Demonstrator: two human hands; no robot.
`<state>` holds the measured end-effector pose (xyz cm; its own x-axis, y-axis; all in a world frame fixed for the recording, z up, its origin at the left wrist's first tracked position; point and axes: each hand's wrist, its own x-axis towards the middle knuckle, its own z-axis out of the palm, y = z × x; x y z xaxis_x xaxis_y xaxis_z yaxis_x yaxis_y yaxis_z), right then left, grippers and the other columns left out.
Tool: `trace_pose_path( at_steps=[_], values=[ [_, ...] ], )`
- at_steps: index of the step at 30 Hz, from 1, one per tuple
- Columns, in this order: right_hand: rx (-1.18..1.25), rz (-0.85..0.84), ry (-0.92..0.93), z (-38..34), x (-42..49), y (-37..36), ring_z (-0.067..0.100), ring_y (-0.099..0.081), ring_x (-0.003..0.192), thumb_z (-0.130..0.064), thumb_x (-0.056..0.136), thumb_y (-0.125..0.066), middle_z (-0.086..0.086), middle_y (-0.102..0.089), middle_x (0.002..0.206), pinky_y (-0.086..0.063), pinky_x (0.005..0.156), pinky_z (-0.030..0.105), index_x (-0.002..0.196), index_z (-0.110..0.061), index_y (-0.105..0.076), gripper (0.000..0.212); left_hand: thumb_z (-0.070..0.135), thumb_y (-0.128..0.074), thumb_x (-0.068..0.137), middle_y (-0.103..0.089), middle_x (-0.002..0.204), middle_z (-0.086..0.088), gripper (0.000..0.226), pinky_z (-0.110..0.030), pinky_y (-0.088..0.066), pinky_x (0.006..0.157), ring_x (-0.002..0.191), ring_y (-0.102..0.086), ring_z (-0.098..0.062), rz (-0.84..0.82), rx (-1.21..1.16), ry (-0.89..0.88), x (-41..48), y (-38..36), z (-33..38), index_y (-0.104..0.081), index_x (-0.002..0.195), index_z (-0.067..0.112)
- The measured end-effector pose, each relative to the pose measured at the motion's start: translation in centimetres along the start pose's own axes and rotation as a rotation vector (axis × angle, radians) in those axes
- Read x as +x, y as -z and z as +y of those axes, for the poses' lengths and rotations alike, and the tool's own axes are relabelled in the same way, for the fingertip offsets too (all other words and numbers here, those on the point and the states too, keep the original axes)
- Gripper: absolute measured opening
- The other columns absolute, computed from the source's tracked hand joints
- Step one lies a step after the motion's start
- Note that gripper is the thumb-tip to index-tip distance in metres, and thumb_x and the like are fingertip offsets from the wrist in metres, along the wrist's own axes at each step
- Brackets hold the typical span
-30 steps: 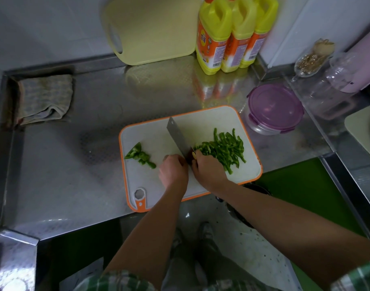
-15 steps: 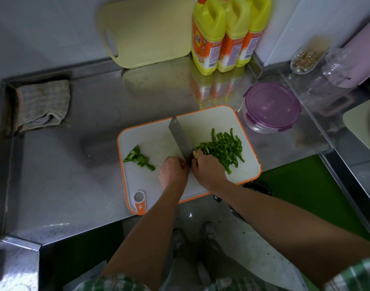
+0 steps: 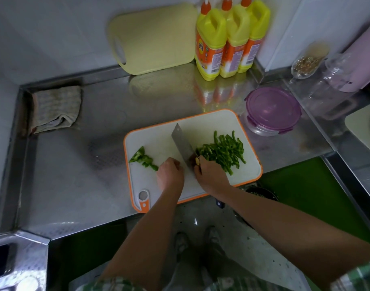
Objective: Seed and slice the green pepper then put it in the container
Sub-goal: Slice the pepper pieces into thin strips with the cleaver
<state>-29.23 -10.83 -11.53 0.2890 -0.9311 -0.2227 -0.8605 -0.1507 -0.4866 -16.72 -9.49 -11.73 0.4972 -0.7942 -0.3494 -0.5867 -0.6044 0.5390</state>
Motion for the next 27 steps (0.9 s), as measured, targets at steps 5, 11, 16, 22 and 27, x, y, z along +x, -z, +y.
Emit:
trace_pose_path(
  at_steps=[5, 11, 16, 22, 27],
  values=[
    [-0.044, 0.086, -0.073, 1.4, 0.5, 1.0, 0.019, -0.045, 0.055, -0.024, 0.101, -0.039, 0.003, -0.049, 0.069, -0.030, 0.047, 0.028, 0.099, -0.006, -0.050, 0.021, 0.014, -0.056, 0.092, -0.069, 0.108, -0.006, 0.016, -0.026, -0.041, 0.075, 0.099, -0.062, -0.025, 0.011, 0.004, -0.025, -0.3, -0.1, 0.0, -0.067, 0.105, 0.015],
    [0.004, -0.023, 0.088, -1.2, 0.1, -0.5, 0.017, -0.047, 0.051, -0.028, 0.100, -0.038, -0.002, -0.046, 0.061, -0.033, 0.046, 0.027, 0.110, -0.008, -0.053, 0.027, 0.017, -0.054, 0.092, -0.067, 0.100, -0.009, 0.014, -0.033, -0.049, 0.073, 0.091, -0.062, -0.028, 0.076, 0.066, -0.027, 0.0, 1.2, -0.8, -0.067, 0.097, 0.016],
    [-0.041, 0.047, -0.089, -0.2, 0.8, 0.1, 0.016, -0.045, 0.054, -0.026, 0.102, -0.036, -0.003, -0.043, 0.064, -0.023, 0.042, 0.023, 0.106, -0.003, -0.052, 0.028, 0.014, -0.059, 0.088, -0.066, 0.103, -0.008, 0.011, -0.036, -0.051, 0.075, 0.094, -0.060, -0.027, 0.202, 0.069, 0.004, 1.0, 3.0, -2.9, -0.067, 0.096, 0.015],
    [0.020, -0.044, 0.056, -1.9, 0.4, -0.5, 0.018, -0.053, 0.056, -0.025, 0.101, -0.038, -0.001, -0.051, 0.066, -0.039, 0.047, 0.027, 0.116, -0.005, -0.052, 0.029, 0.026, -0.063, 0.089, -0.056, 0.121, -0.015, 0.034, -0.041, -0.048, 0.088, 0.112, -0.055, -0.032, 0.184, 0.074, 0.175, 1.5, 4.0, -4.1, -0.057, 0.115, 0.006],
    [-0.018, -0.003, -0.024, -1.2, 0.5, -0.5, 0.032, -0.062, 0.075, -0.026, 0.101, -0.037, 0.012, -0.061, 0.082, -0.037, 0.056, 0.031, 0.107, -0.004, -0.050, 0.026, 0.043, -0.072, 0.082, -0.062, 0.113, -0.015, 0.054, -0.041, -0.051, 0.087, 0.108, -0.059, -0.033, 0.131, 0.078, 0.219, 1.9, 3.6, -3.9, -0.055, 0.115, 0.004]
  ],
)
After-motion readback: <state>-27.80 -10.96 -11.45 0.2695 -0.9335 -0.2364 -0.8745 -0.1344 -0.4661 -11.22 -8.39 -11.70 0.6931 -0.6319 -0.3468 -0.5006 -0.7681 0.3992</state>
